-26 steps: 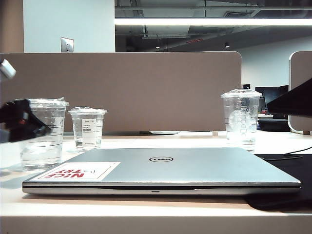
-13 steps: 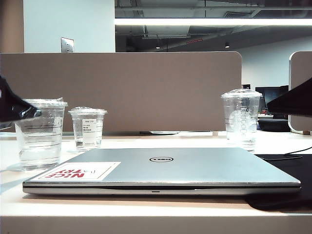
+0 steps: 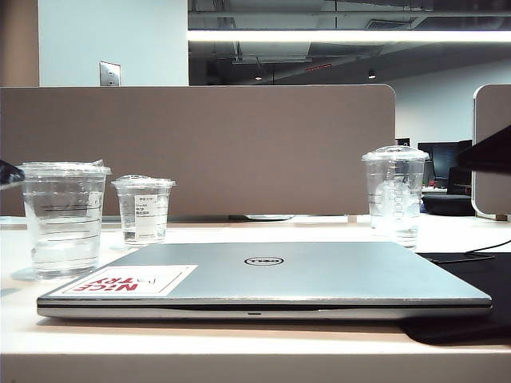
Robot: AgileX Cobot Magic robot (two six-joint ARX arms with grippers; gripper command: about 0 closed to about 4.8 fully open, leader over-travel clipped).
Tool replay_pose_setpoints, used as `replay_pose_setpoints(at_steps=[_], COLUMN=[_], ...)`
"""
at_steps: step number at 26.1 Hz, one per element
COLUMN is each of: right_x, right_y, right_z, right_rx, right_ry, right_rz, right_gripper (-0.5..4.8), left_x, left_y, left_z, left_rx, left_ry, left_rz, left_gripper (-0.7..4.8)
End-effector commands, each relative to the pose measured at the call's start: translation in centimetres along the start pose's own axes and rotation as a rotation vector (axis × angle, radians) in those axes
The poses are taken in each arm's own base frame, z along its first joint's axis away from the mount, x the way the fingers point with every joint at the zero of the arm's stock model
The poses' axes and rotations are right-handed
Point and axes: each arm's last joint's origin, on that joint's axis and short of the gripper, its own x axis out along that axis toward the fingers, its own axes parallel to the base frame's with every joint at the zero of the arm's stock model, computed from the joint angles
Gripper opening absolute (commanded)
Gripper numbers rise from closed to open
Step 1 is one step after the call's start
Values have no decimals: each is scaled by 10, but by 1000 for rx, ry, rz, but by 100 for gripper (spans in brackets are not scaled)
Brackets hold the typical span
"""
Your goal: Pick up the coffee cup on the middle and place it on the left side of the laptop.
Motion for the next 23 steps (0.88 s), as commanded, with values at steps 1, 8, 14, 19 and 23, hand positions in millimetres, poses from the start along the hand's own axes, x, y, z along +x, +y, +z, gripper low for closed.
replay_pose_setpoints(at_steps=[1, 8, 14, 19, 23], right_x=[-3, -15, -27, -31, -31], right_y=[-9, -31, -47, -46, -46], right_z=[2, 8, 10, 14, 13], right_rx=[7, 21, 29, 12, 13], right_ry=[-42, -128, -172, -222, -220], right_rz=[-81, -317, -513, -527, -527], right_gripper=[-5, -5, -5, -5, -5], left_x=[-2, -7, -14, -22, -29], left_y=[1, 1, -2, -6, -7], left_z=[1, 4, 18, 22, 24], left_rx=[-28, -29, 29, 53, 73], left_ry=[5, 1, -97, -113, -114], left_rz=[85, 193, 252, 284, 353], left_gripper=[-6, -6, -6, -6, -6])
